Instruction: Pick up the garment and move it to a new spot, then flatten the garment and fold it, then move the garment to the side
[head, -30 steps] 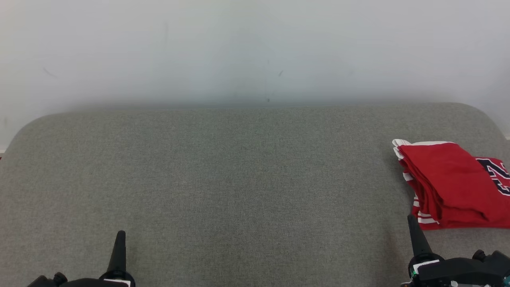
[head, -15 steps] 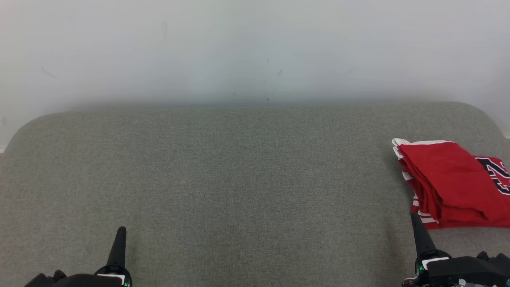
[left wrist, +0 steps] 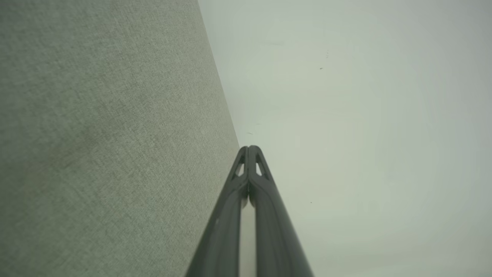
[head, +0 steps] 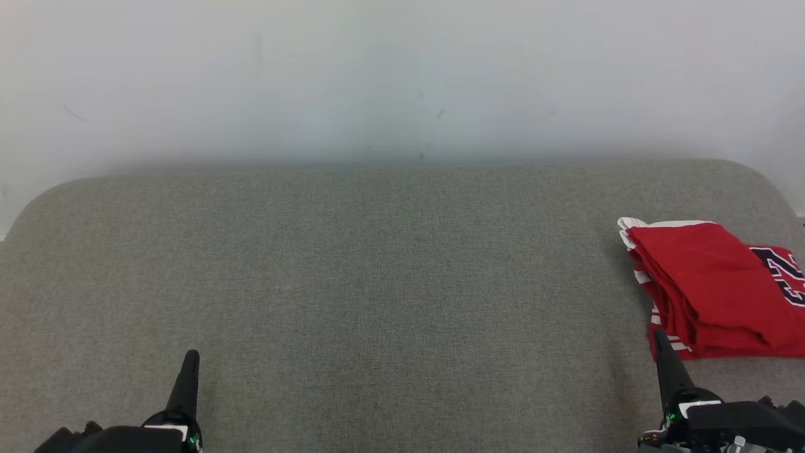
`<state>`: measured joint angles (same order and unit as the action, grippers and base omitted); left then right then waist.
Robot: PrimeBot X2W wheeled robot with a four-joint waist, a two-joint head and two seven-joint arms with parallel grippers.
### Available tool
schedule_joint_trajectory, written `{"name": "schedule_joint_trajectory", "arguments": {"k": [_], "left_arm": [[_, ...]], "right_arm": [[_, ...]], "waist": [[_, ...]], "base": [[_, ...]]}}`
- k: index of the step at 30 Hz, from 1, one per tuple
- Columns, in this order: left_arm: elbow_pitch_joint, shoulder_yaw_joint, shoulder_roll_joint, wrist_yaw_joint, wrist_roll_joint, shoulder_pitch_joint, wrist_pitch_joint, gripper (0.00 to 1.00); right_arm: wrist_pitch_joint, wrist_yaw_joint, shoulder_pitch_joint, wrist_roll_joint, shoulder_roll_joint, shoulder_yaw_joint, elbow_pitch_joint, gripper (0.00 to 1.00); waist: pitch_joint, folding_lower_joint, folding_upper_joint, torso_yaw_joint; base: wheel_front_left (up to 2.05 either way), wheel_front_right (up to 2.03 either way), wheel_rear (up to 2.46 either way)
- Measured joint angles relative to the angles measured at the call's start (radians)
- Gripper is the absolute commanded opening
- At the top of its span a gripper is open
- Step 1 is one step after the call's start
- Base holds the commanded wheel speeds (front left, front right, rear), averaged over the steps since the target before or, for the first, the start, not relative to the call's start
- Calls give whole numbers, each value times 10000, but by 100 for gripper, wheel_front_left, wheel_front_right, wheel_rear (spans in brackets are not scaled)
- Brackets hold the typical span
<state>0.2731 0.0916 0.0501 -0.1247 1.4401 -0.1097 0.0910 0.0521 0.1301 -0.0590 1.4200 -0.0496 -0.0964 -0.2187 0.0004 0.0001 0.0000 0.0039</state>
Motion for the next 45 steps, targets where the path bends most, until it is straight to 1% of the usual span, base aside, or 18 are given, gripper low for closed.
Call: {"name": "schedule_joint_trajectory", "arguments": {"k": [28,45], "left_arm": [[153,159,2,-44,1657,-357,596,0],[155,167,2,-44,1666,-377,600,0]], "right_arm": [[230,0,-84,1948,-2,-196,81,0],[230,0,-98,1975,-2,-199,82,0]], "waist": [[47,-2,0,-42],[47,-2,0,-42]], "base": [[0,0,0],[0,0,0]]}}
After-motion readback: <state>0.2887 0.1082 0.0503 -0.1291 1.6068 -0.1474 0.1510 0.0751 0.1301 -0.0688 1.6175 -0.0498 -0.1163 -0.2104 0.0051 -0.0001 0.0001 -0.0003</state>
